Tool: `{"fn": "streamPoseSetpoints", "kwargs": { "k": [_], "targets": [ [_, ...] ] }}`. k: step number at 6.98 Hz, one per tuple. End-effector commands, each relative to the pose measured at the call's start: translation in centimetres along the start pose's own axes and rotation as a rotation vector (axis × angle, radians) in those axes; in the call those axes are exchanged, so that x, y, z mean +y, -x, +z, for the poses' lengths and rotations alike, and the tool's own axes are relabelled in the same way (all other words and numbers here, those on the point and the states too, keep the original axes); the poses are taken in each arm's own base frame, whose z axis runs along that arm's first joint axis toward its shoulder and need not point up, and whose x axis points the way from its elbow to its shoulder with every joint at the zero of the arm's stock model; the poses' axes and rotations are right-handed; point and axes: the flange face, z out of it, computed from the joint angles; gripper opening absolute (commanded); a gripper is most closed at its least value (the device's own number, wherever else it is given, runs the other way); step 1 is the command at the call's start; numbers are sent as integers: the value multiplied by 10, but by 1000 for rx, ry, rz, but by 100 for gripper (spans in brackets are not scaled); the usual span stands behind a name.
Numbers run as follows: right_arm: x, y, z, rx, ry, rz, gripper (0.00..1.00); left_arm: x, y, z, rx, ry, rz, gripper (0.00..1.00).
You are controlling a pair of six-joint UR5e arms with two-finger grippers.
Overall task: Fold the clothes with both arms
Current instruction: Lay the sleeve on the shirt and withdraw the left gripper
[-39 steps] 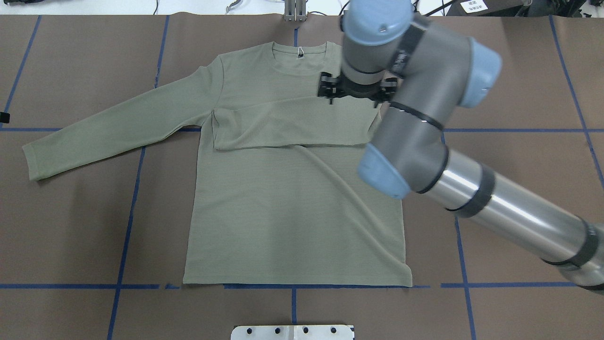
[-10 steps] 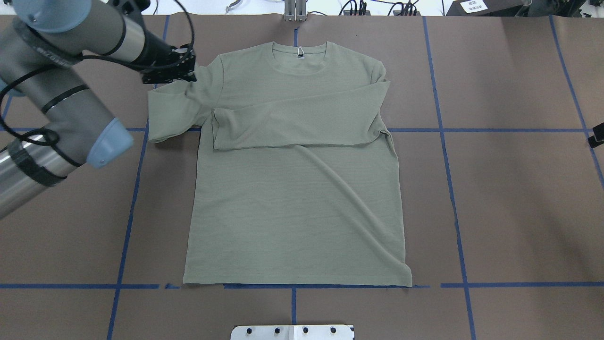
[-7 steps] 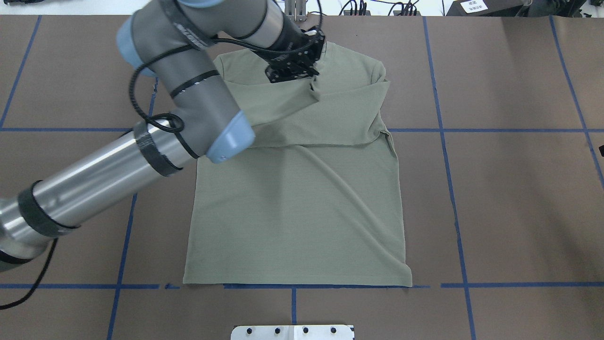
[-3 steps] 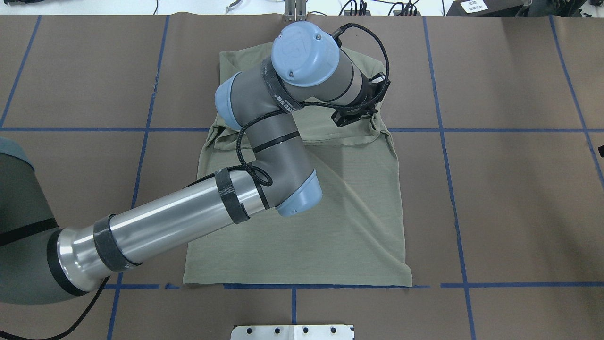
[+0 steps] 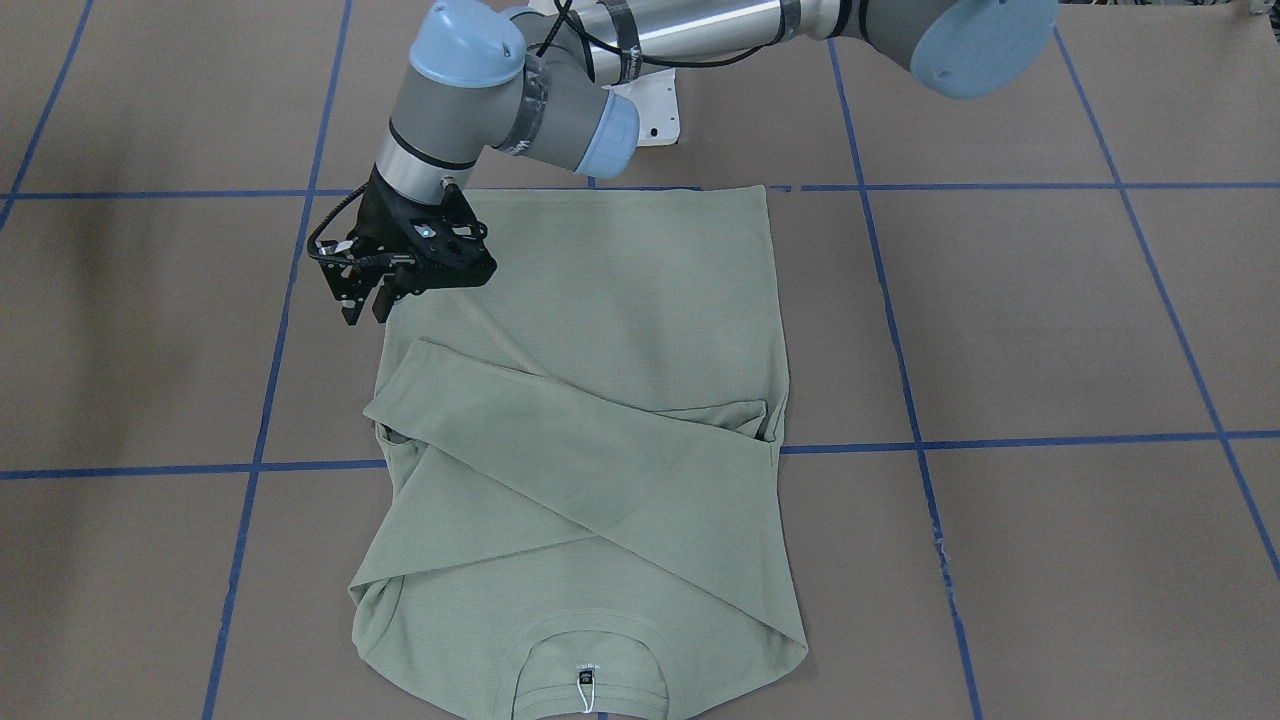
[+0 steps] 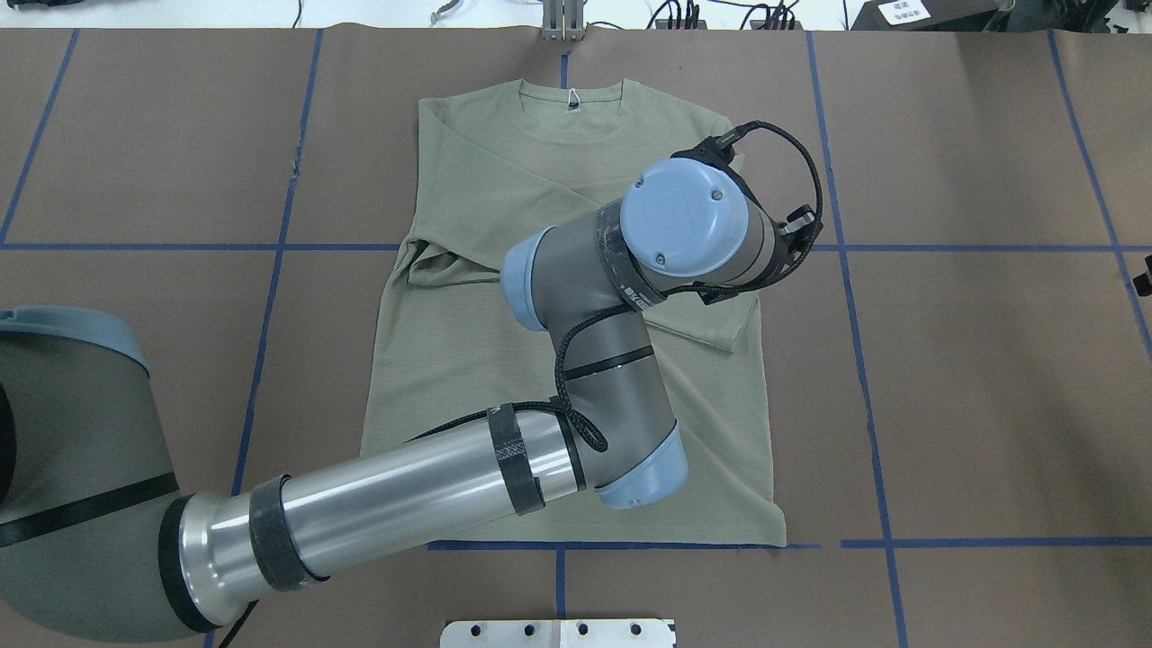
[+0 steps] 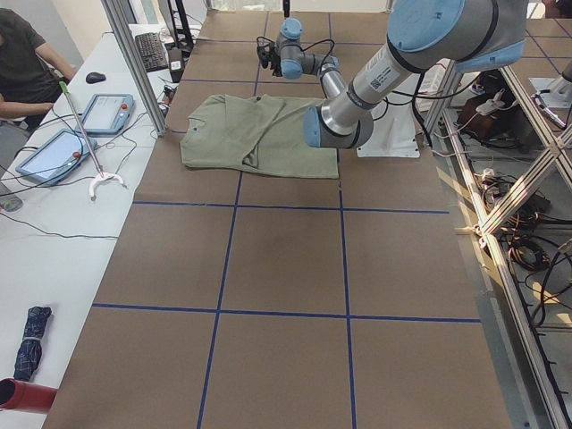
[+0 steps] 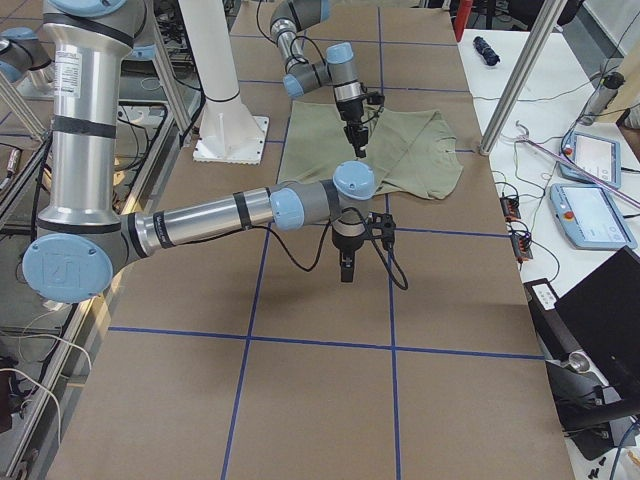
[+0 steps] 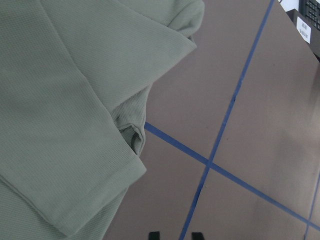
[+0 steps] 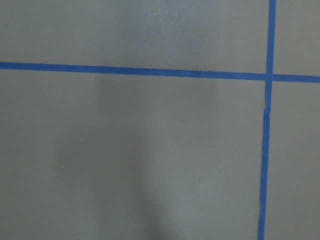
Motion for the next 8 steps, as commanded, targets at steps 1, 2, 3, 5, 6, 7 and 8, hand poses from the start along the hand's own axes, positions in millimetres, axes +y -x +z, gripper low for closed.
{"fn": "streamPoseSetpoints", "kwargs": {
  "k": [1,2,3,5,6,7,8],
  "targets": [
    [-1,7,-5,-18,-7,-10,100,-24,17,0,-12,-33,127,100],
    [0,8,-6,-23,-7,-13,100,-48,34,0,-43,-33,166,100],
    [2,9,-8,-24,-9,-14,100,-68,60,-3,-69,-11,213,100],
    [19,28,-3,-58,-41,56,100,-105,127,-58,-78,39,313,100],
    [36,46,18,-90,-41,116,100,-116,162,-107,-105,48,370,100],
    [50,66,32,-127,-35,156,100,-114,191,-148,-148,50,441,100],
    [67,82,47,-141,-23,172,100,-112,206,-179,-188,51,484,100]
  ]
}}
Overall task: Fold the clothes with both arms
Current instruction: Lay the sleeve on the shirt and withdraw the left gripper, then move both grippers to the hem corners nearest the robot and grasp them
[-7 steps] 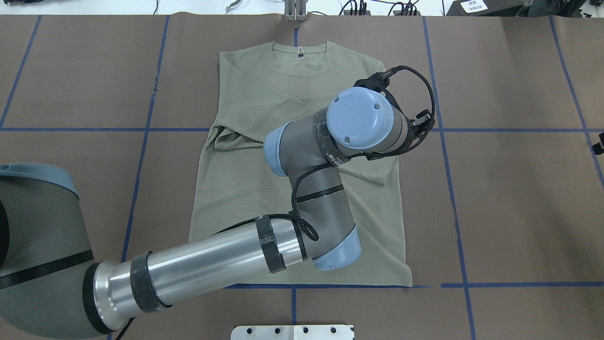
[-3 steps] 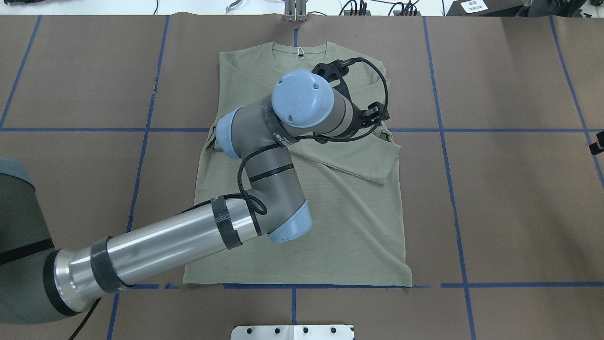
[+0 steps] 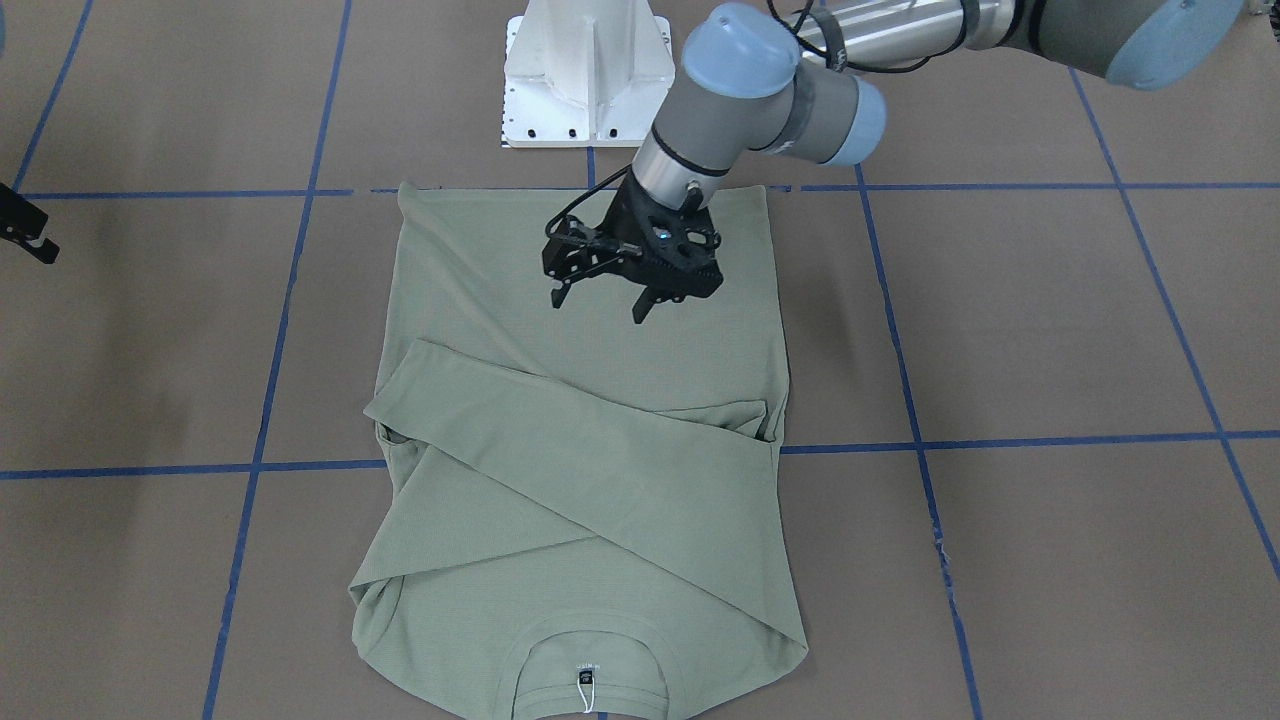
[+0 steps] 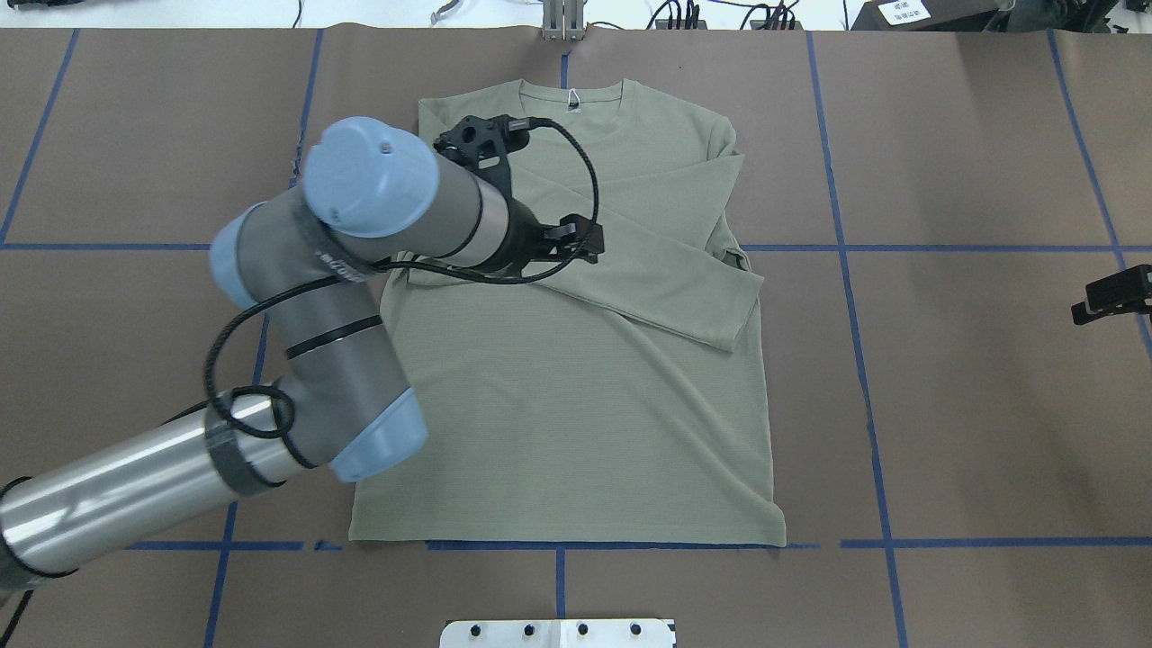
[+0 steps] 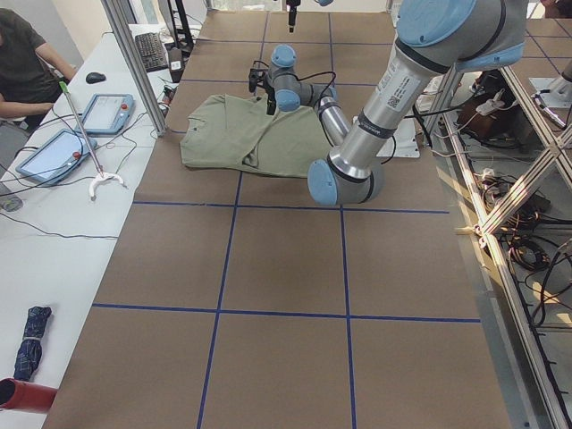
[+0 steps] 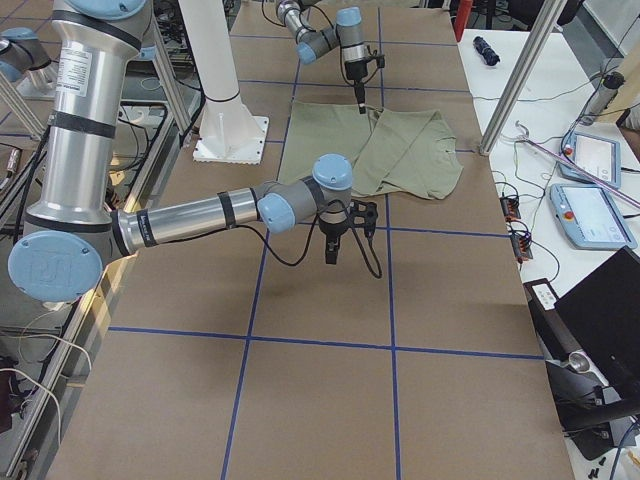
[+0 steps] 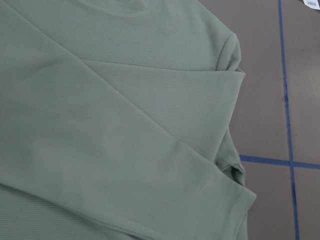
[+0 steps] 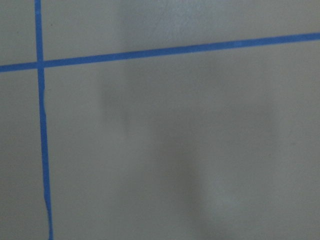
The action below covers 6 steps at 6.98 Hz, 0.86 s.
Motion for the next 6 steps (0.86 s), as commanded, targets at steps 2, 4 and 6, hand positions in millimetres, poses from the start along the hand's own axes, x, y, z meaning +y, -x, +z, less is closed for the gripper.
{"fn": "streamPoseSetpoints", "kwargs": {
  "k": [2,4,6],
  "targets": [
    [72,93,53,12,16,45,100,29,50,-70,-54,12,106,100],
    [123,185,87,-15,7,96,100,32,49,-78,-41,8,115,100],
    [137,277,107,15,45,87,100,30,50,-80,-42,1,133,100]
  ]
}}
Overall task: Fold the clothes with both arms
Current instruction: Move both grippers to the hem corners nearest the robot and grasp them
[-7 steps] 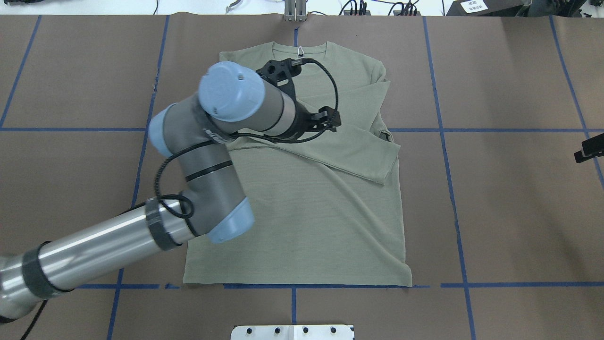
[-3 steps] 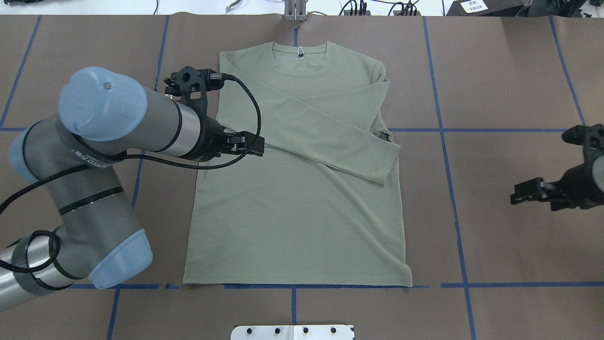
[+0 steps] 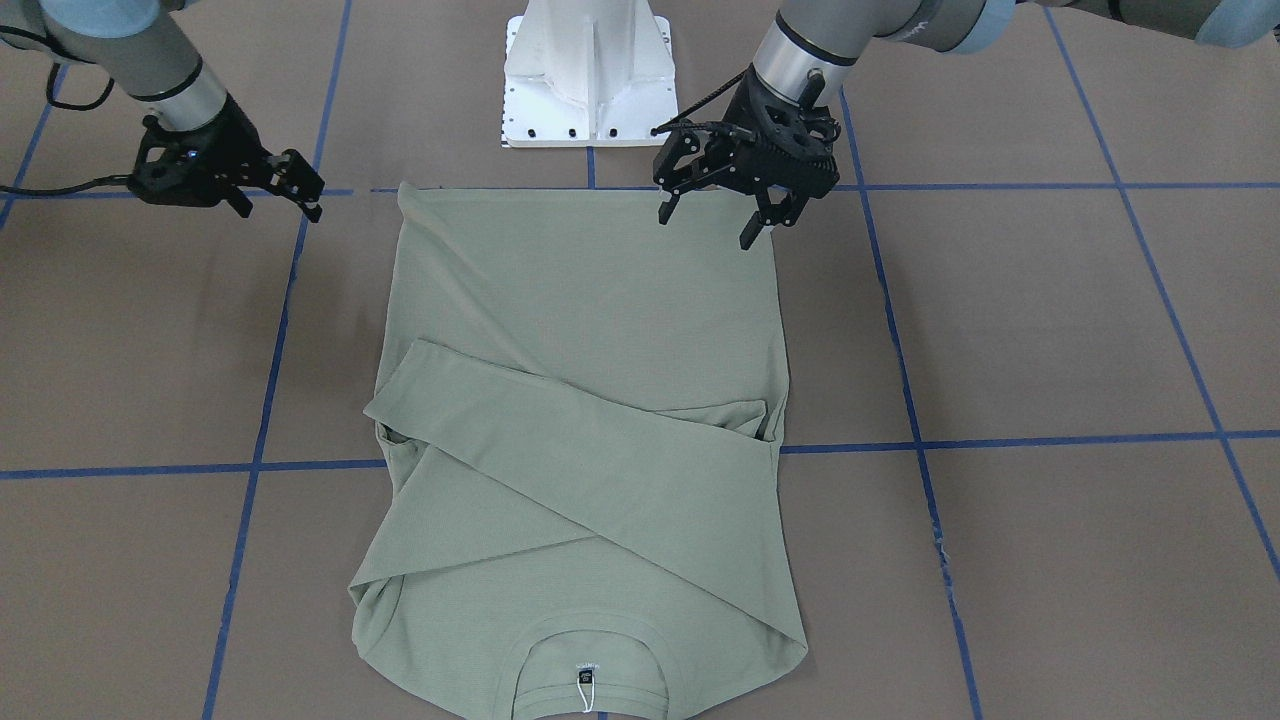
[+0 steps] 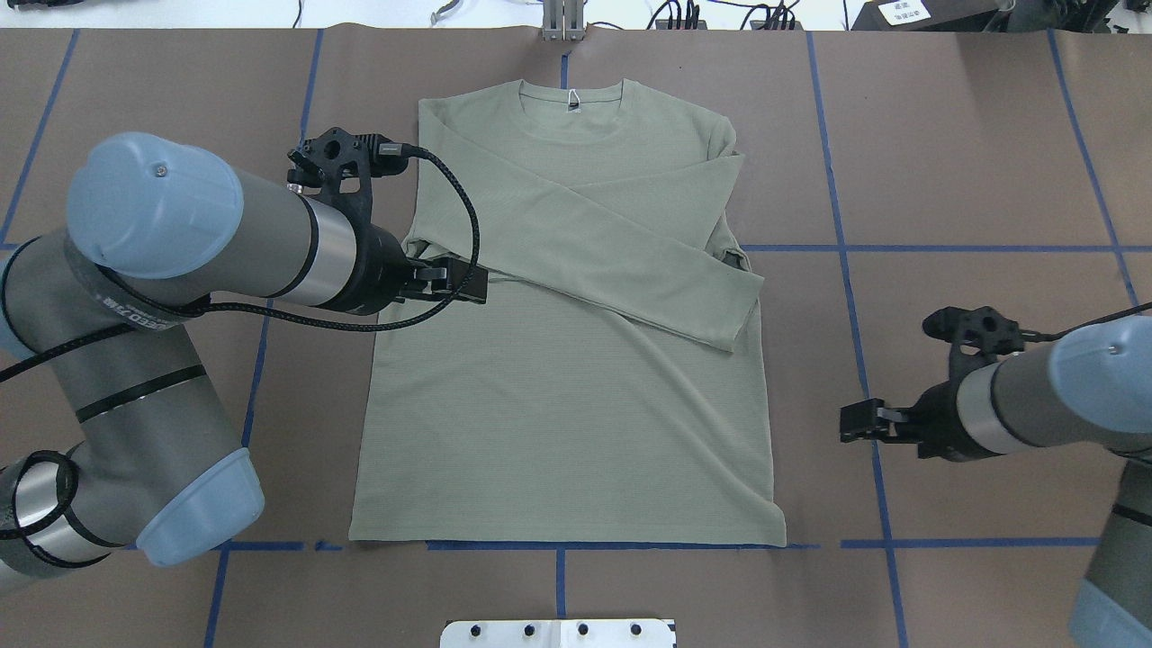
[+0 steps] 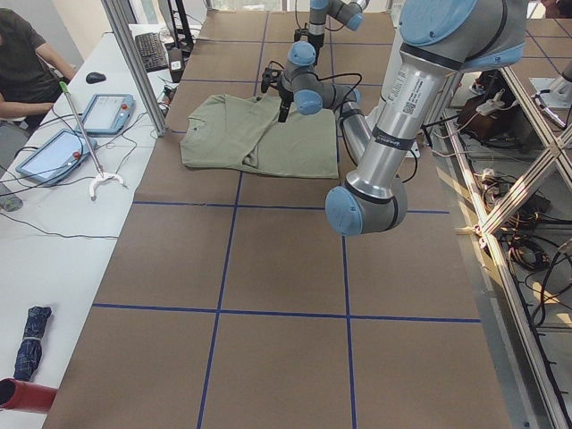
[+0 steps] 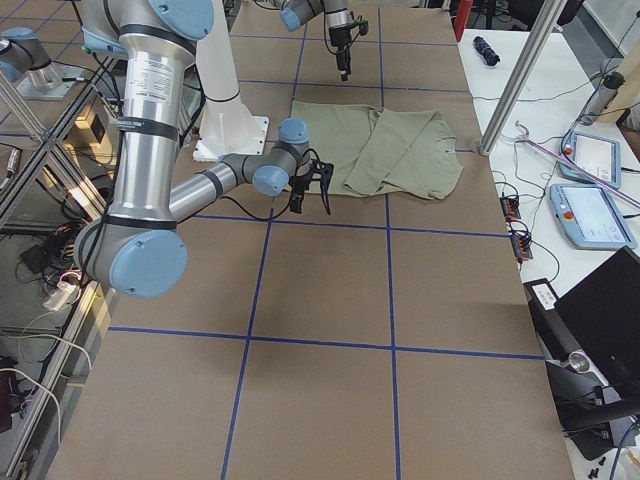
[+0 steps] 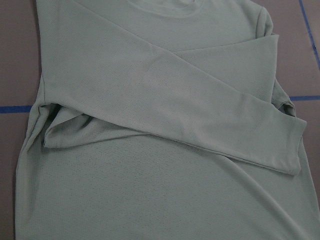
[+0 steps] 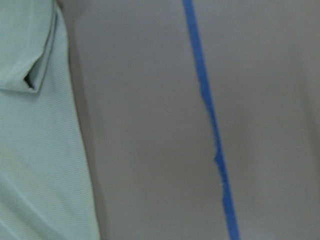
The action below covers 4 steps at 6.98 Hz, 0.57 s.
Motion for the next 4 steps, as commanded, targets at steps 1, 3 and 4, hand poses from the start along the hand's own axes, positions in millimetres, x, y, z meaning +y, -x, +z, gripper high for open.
{"fn": "streamPoseSetpoints", "kwargs": {
  "k": [1,3,4],
  "targets": [
    [29,92,23,14,27,-33,100,3,6,-12,7,-10,14,100],
    [45,106,53,38,43,-54,100,8,11,-15,6,-5,14,100],
    [48,104,53,37,56,-56,99,8,10,-16,8,-6,15,100]
  ]
}}
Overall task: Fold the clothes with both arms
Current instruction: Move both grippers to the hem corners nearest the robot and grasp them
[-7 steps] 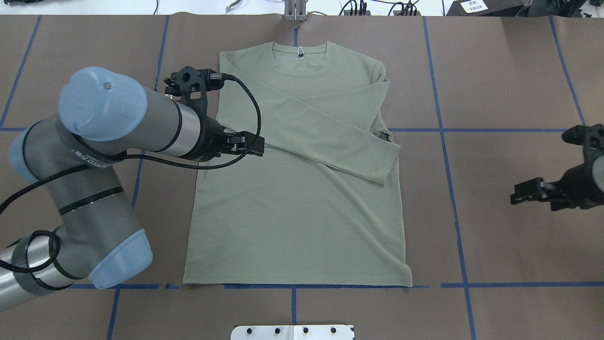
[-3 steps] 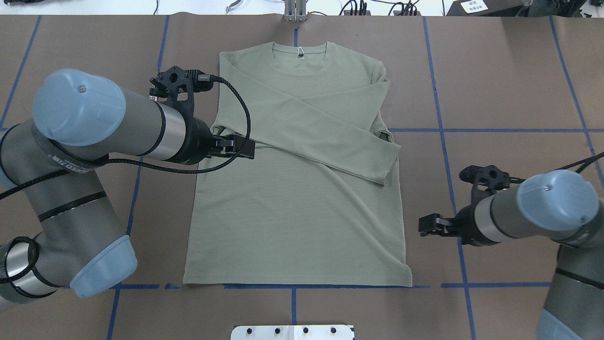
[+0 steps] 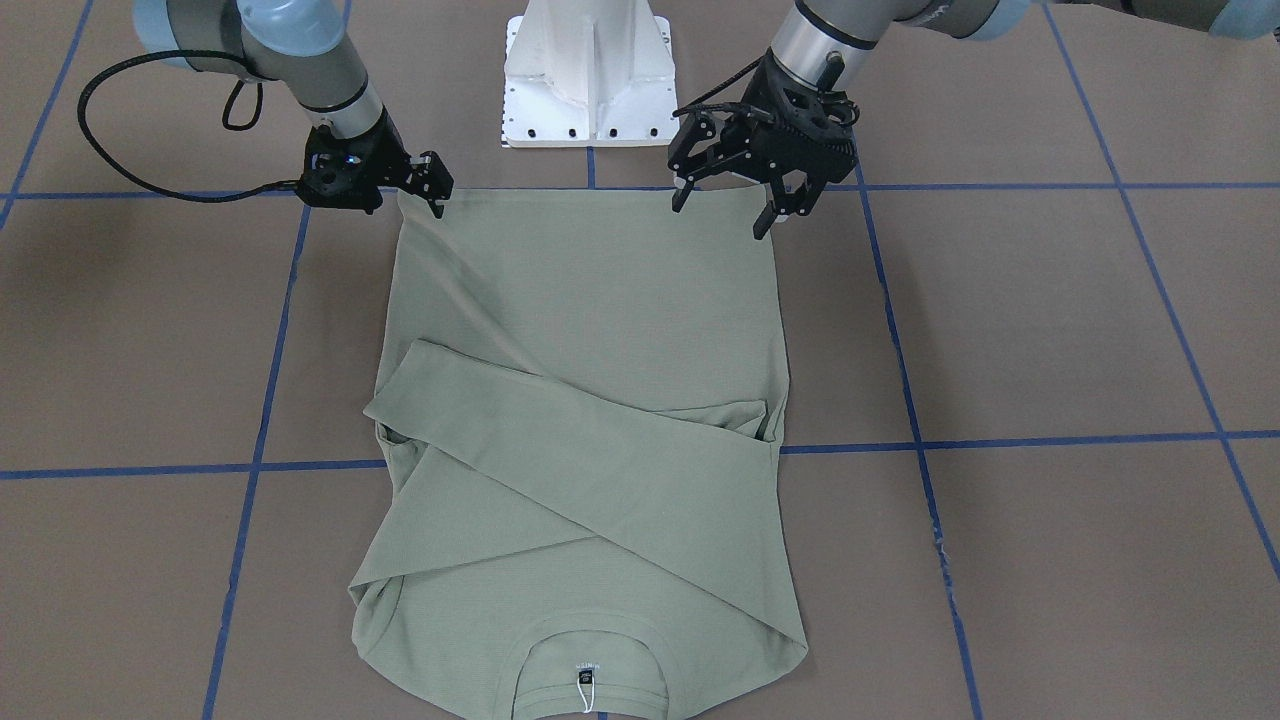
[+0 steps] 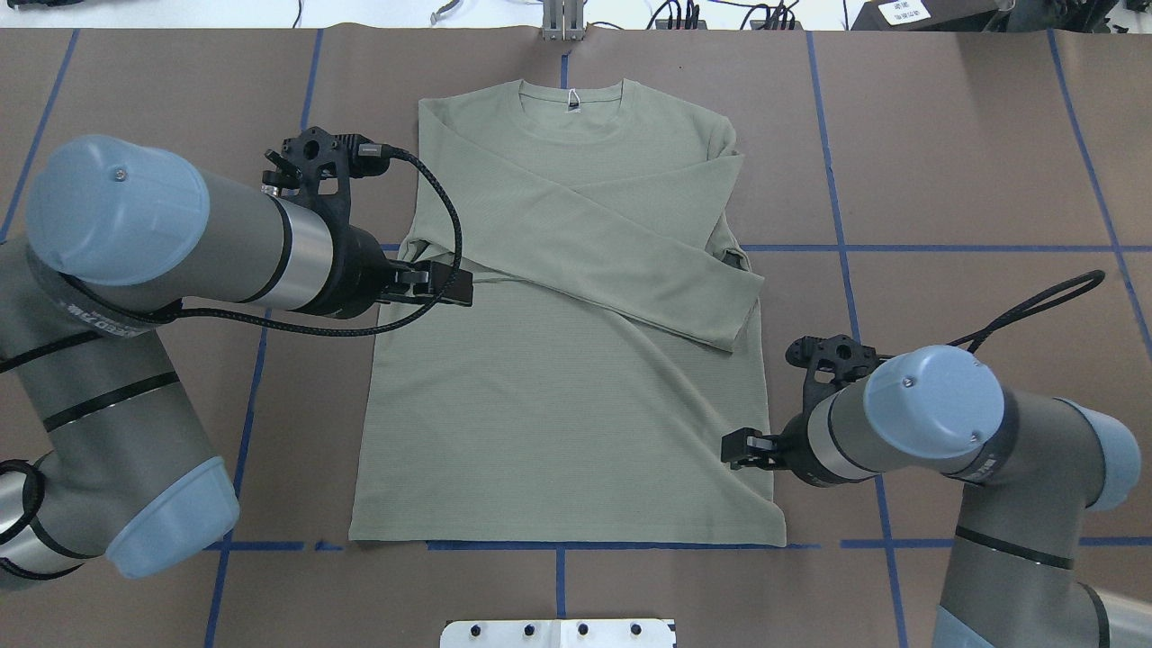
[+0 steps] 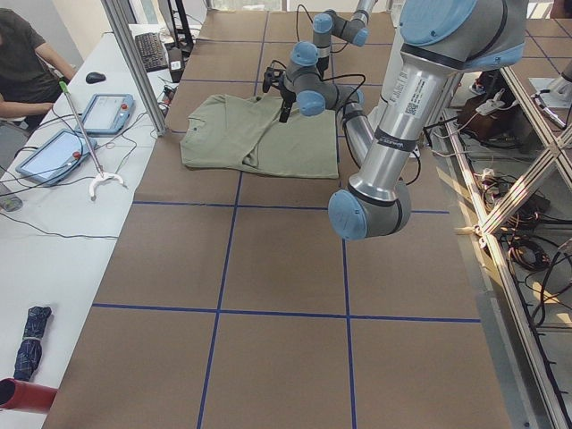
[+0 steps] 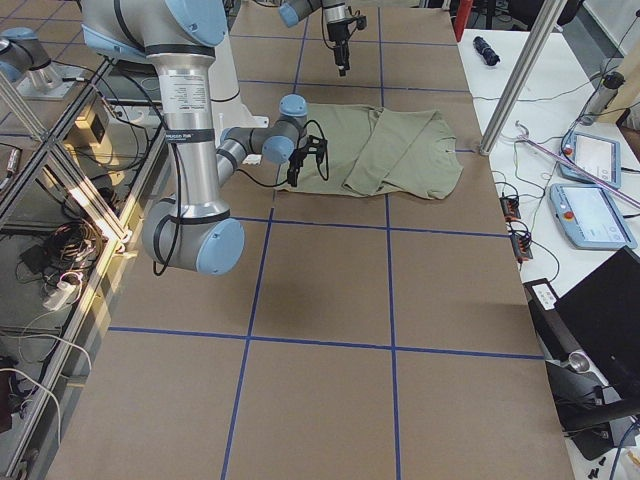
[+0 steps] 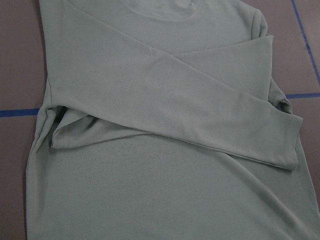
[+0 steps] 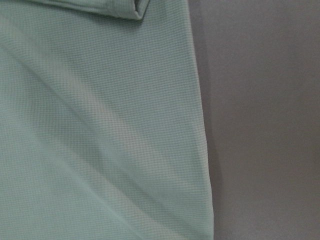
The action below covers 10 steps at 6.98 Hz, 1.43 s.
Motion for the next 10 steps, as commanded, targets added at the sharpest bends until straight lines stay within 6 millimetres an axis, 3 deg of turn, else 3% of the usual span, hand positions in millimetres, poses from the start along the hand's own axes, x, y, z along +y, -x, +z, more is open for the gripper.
{"fn": "streamPoseSetpoints", "kwargs": {
  "k": [1,4,5,6,8,9,10],
  "targets": [
    [9,-1,9,12,26,-8,99,1,0,-2,3,-1,1,100],
    [23,-17,35,65,59,-20,99,2,-1,-2,5,3,2,100],
    [25,-16,35,64,74,-20,90,2,0,-2,5,3,2,100],
    [26,-17,35,63,93,-18,69,3,-1,-2,6,4,3,100],
    [27,-16,32,56,96,-20,13,3,-2,-7,14,-1,5,100],
    [28,-14,32,53,95,-21,0,3,-2,-7,13,0,5,100],
    [28,-13,31,50,93,-22,0,3,-2,-7,13,0,5,100]
  ]
}}
